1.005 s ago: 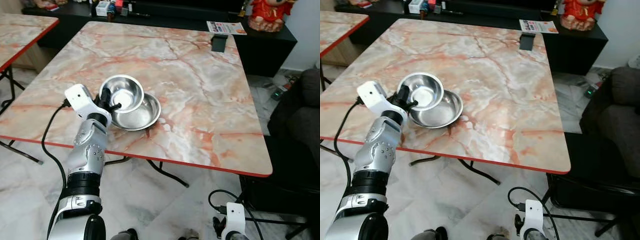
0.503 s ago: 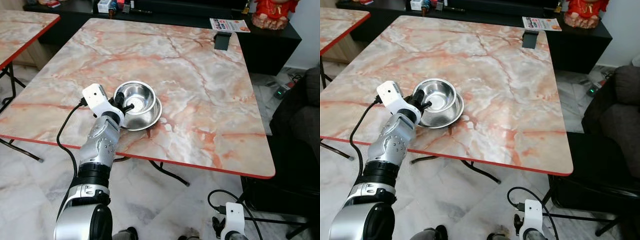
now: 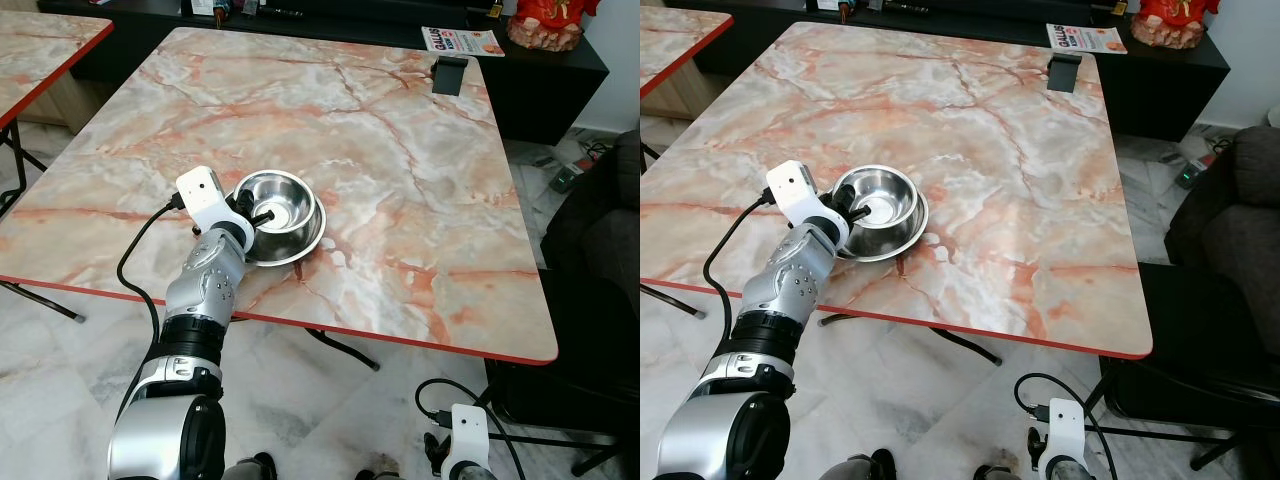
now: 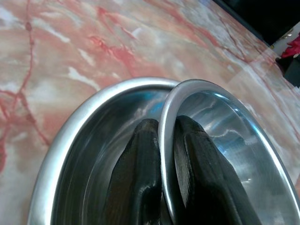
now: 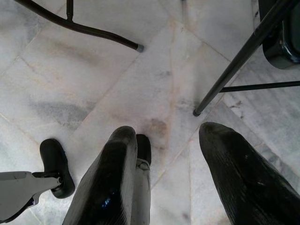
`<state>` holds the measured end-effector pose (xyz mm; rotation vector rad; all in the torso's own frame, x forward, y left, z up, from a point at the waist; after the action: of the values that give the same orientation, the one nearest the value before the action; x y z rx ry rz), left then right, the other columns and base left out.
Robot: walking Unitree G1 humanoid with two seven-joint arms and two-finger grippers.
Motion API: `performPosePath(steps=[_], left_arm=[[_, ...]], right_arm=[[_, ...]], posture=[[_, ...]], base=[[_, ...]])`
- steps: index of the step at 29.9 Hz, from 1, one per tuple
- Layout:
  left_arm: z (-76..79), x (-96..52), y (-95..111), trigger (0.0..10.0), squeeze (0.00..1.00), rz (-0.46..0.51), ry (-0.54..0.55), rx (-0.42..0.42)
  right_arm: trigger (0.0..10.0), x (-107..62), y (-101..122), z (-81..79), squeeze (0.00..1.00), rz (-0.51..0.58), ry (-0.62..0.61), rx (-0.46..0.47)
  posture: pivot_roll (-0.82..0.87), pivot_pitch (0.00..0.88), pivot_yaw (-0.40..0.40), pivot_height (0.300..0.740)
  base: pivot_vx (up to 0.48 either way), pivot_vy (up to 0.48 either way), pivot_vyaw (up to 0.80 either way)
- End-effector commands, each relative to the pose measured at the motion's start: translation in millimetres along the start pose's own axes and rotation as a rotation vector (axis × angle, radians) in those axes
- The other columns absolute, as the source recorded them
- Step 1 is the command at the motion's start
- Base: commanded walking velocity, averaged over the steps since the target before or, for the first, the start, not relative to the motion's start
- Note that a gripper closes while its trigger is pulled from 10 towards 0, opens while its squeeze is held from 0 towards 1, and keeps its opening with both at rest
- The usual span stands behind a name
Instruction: Setting the table
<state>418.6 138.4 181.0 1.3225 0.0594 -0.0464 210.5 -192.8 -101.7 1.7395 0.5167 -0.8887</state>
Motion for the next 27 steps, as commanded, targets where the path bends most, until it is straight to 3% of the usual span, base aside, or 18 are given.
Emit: performPosePath(steps=[1,7,8,12,14,19,20,24,25,26,27], left_arm=[[3.5,0.4,1.8,10.0,0.00,-0.006,-0.004,0.019],[1.5,0.8,-0.6,10.0,0.00,-0.030,0.007,0.058],[2.1,1.1,-0.9,10.0,0.13,-0.032,0.007,0.058],[4.2,1.0,-2.1,10.0,0.31,-0.039,0.004,0.064],[4.6,0.8,-2.3,10.0,0.36,-0.040,0.004,0.064],[3.9,0.8,-1.4,10.0,0.39,-0.041,0.007,0.070],[3.2,0.9,-0.9,10.0,1.00,-0.042,0.009,0.073],[1.4,0.8,2.4,10.0,1.00,-0.039,0.015,0.085],[1.1,0.7,3.5,10.0,0.55,-0.038,0.015,0.085],[0.6,0.7,4.8,10.0,0.00,-0.037,0.017,0.087],[-0.2,0.4,6.6,10.0,0.00,-0.035,0.019,0.091]], right_arm=[[10.0,-1.8,-7.9,4.2,0.00,-0.020,-0.013,0.007],[10.0,-1.8,-8.1,4.0,0.00,-0.021,-0.012,0.006],[10.0,-1.5,-7.3,3.4,0.00,-0.019,-0.011,0.006],[10.0,-1.5,-7.1,3.1,0.00,-0.018,-0.010,0.007],[10.0,-1.7,-7.6,3.8,0.00,-0.019,-0.011,0.007],[10.0,-2.1,-9.0,5.6,0.00,-0.023,-0.016,0.005],[10.0,-2.2,-8.9,5.9,0.00,-0.023,-0.016,0.006],[10.0,-2.1,-8.0,6.1,0.00,-0.020,-0.017,0.007],[10.0,-2.0,-7.8,6.0,0.00,-0.019,-0.017,0.007],[10.0,-1.9,-7.4,5.8,0.00,-0.018,-0.017,0.007],[10.0,-1.8,-7.1,5.7,0.00,-0.018,-0.016,0.007]], posture=[[0.03,0.170,-0.044,0.740],[0.03,0.169,-0.044,0.740],[0.03,0.169,-0.044,0.740],[0.03,0.172,-0.045,0.740],[0.03,0.174,-0.046,0.740],[0.03,0.173,-0.047,0.740],[0.03,0.173,-0.047,0.740],[0.02,0.172,-0.048,0.740],[0.02,0.172,-0.048,0.740],[0.02,0.172,-0.048,0.740],[0.03,0.172,-0.048,0.740]], base=[[0.000,0.000,0.00],[0.000,0.000,0.00],[0.000,0.000,0.00],[0.000,0.000,0.00],[0.000,0.000,0.00],[0.000,0.000,0.00],[0.000,0.000,0.00],[0.000,0.000,0.00],[0.000,0.000,0.00],[0.000,0.000,0.00],[0.000,0.000,0.00]])
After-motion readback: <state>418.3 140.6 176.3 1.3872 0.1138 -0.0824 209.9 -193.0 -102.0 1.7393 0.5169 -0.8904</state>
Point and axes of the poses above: a point about 5 cm out from each wrist's last joint towards the gripper, its own x axis pointing out of the wrist towards the gripper, its own y axis along the axis of the wrist's last joint, z = x × y, the point moved 3 cm from there along x, pointing out of the wrist towards the gripper, and after that the axes turned 14 degrees about x, right-handed, at the moved point
